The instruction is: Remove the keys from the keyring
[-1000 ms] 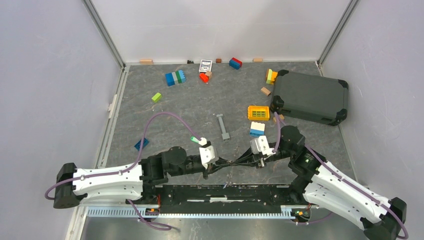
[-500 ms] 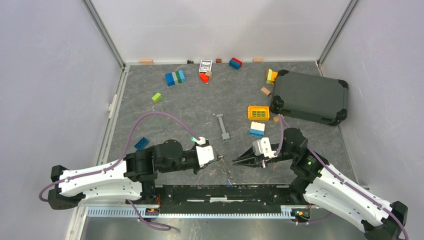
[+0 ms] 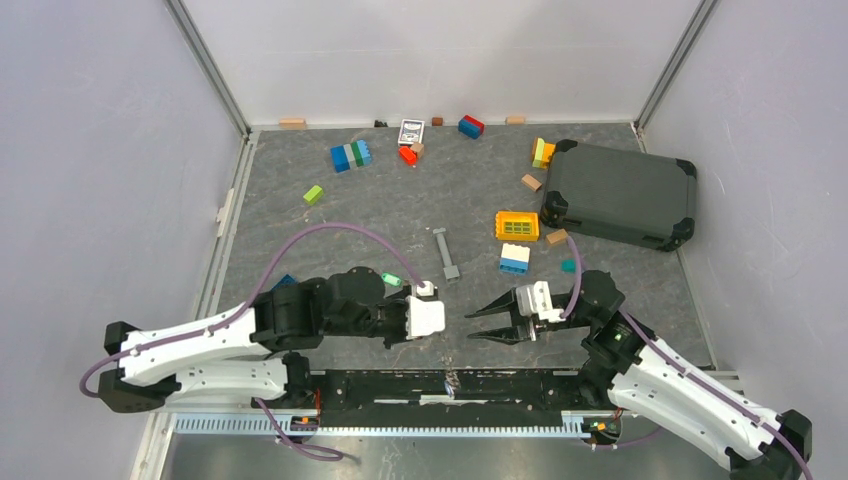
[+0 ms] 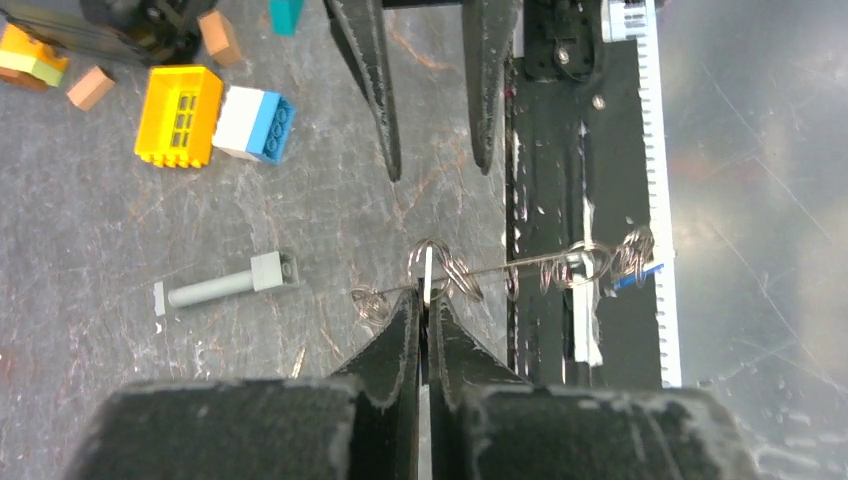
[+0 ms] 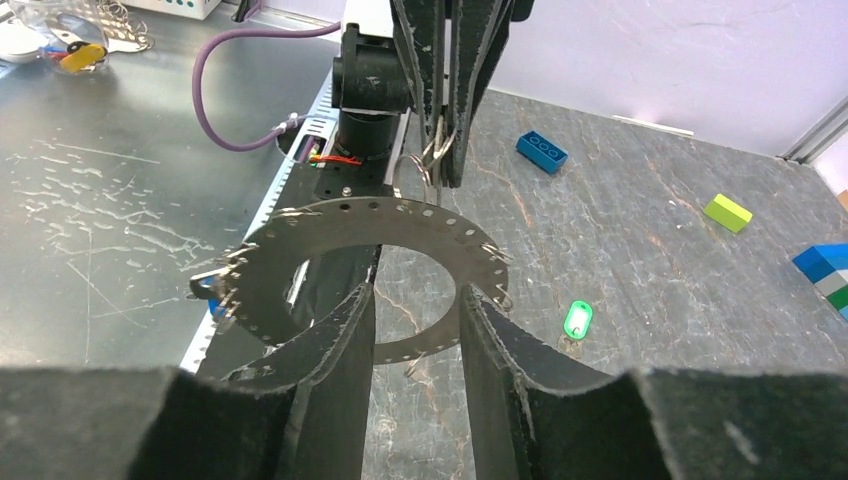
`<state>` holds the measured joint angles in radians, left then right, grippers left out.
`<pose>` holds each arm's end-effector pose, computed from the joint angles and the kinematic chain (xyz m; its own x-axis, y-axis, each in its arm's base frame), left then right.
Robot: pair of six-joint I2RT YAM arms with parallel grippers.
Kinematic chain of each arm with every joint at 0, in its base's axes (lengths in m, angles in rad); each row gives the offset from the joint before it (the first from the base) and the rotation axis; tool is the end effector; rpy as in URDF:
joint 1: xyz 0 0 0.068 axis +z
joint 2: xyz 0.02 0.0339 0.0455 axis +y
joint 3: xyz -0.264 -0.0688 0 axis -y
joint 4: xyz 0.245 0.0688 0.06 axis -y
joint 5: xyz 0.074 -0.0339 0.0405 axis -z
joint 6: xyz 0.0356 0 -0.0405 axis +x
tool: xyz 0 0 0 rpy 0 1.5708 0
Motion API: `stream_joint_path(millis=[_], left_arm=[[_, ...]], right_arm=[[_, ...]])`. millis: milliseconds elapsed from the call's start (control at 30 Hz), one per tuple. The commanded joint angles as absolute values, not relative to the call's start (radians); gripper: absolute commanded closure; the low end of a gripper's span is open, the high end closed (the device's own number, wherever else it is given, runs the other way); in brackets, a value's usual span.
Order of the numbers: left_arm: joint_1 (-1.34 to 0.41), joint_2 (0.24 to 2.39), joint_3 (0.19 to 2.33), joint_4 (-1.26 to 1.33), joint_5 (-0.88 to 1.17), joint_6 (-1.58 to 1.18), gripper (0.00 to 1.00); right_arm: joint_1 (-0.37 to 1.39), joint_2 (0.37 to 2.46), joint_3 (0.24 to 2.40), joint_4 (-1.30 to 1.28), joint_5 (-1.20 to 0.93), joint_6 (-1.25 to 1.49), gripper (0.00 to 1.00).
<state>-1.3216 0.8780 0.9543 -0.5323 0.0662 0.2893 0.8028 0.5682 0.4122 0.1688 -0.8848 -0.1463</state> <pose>0.0444 -0.1842 0.3469 0.1760 0.4628 -0.8688 0.9718 0.0589 0.2282 0.0812 0.1237 0.2780 0.1536 0.0261 -0.9878 -0.9812 -0.1139 -0.1556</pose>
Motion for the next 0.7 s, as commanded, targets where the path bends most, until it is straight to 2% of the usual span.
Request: stream_joint_path(millis=[0,167,467,667], left_arm=[[-1.320,0.944,1.107,-0.687,0.151,0.363,0.98],[-1.322,1.044,1.231,-0.888,0.112,0.368,0.98],[-1.390,1.280,1.429,-1.211,-0.169,0.387,0.98],[-1.461,1.371,1.506,-1.315,-0.330,0.403,0.98]], right_arm=[[0.799,0.558,0.395,0.273,-0.842,-0.107,0.58],[0.799,0.563,0.372,0.286,-0.806,-0.108,0.57],[0.799,0.580,0.339,0.315,-0.756,-0.098,0.55],[0.799,0.572,0.313,0.330,-0.728,-0.075,0.55]])
